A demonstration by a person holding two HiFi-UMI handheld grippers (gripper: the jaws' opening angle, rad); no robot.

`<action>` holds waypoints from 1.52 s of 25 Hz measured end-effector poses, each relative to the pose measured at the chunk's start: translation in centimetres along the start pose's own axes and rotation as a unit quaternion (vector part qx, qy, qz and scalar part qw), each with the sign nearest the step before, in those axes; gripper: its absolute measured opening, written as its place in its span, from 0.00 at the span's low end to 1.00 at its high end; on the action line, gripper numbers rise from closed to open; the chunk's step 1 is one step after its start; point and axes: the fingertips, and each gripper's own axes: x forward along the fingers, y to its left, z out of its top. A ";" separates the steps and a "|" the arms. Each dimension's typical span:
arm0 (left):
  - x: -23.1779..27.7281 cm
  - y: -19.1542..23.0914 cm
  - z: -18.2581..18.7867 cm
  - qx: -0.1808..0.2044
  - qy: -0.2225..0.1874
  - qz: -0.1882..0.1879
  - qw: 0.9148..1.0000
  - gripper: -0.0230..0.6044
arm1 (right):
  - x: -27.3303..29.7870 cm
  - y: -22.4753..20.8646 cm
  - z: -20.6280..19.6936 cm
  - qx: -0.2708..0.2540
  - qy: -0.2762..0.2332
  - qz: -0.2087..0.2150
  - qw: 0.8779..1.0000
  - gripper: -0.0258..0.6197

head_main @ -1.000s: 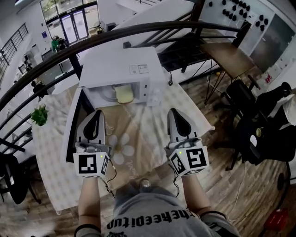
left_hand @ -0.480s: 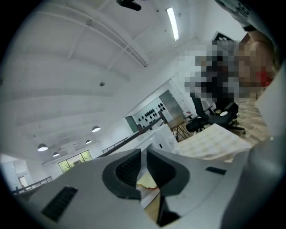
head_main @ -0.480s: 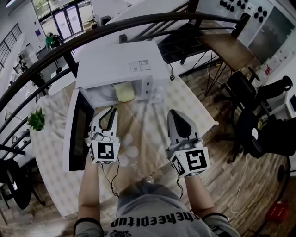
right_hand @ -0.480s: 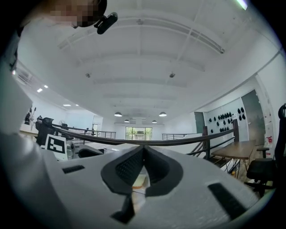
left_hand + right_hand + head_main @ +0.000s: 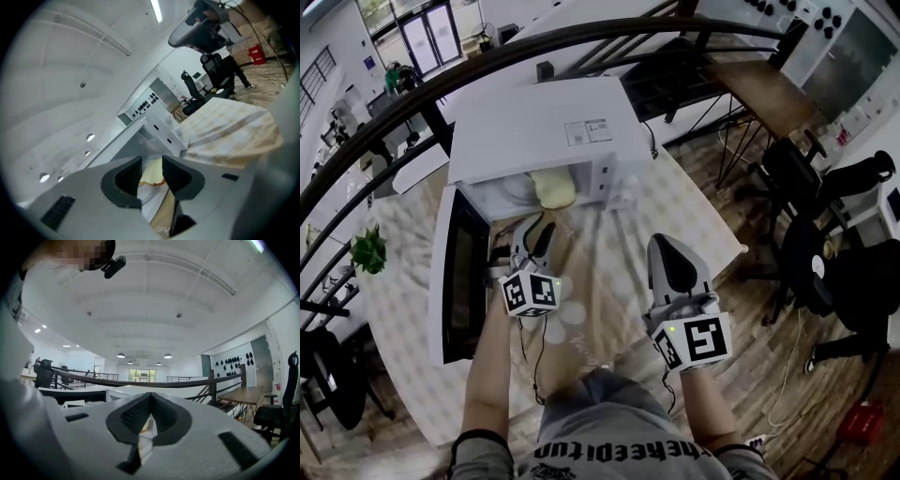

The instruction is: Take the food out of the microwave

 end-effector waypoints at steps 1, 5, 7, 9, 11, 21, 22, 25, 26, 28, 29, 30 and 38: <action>0.6 -0.2 -0.4 0.011 0.006 -0.001 1.000 0.24 | 0.1 -0.1 -0.2 0.000 0.002 -0.002 1.000 0.05; 2.7 -1.5 -1.9 0.051 0.029 -0.015 0.998 0.27 | 0.1 -0.5 -0.7 0.000 0.010 -0.010 1.000 0.05; 3.6 -2.1 -2.6 0.060 0.041 -0.019 0.997 0.29 | -0.1 -0.9 -1.0 -0.001 0.014 -0.016 1.000 0.05; 4.5 -2.4 -3.3 0.071 0.052 -0.017 0.996 0.29 | -0.2 -1.3 -1.3 -0.001 0.018 -0.022 1.000 0.05; 5.4 -2.8 -3.7 0.086 0.060 -0.015 0.994 0.29 | -0.4 -1.6 -1.7 -0.001 0.023 -0.027 0.999 0.05; 9.2 -4.9 -6.3 0.134 0.102 -0.030 0.985 0.30 | -0.8 -3.1 -2.9 -0.008 0.044 -0.045 0.998 0.05; 9.5 -5.0 -6.5 0.139 0.104 -0.030 0.984 0.30 | -0.8 -3.2 -3.1 -0.008 0.046 -0.047 0.998 0.05; 10.4 -5.0 -6.8 0.153 0.110 -0.024 0.982 0.30 | -0.9 -3.7 -3.5 -0.009 0.052 -0.052 0.997 0.05; 10.7 -5.1 -6.9 0.157 0.113 -0.022 0.981 0.30 | -1.0 -3.8 -3.6 -0.009 0.054 -0.053 0.997 0.05; 11.3 -5.1 -7.2 0.164 0.118 -0.020 0.979 0.30 | -1.1 -4.1 -3.9 -0.010 0.058 -0.058 0.997 0.05; 11.5 -5.1 -7.2 0.165 0.119 -0.019 0.979 0.30 | -1.2 -4.3 -4.0 -0.010 0.059 -0.061 0.996 0.05; 11.8 -5.1 -7.1 0.166 0.119 -0.017 0.979 0.30 | -1.3 -4.5 -4.1 -0.010 0.060 -0.064 0.996 0.05; 12.2 -5.5 -7.1 0.165 0.126 -0.019 0.978 0.21 | -2.0 -5.1 -4.4 -0.006 0.065 -0.078 0.995 0.05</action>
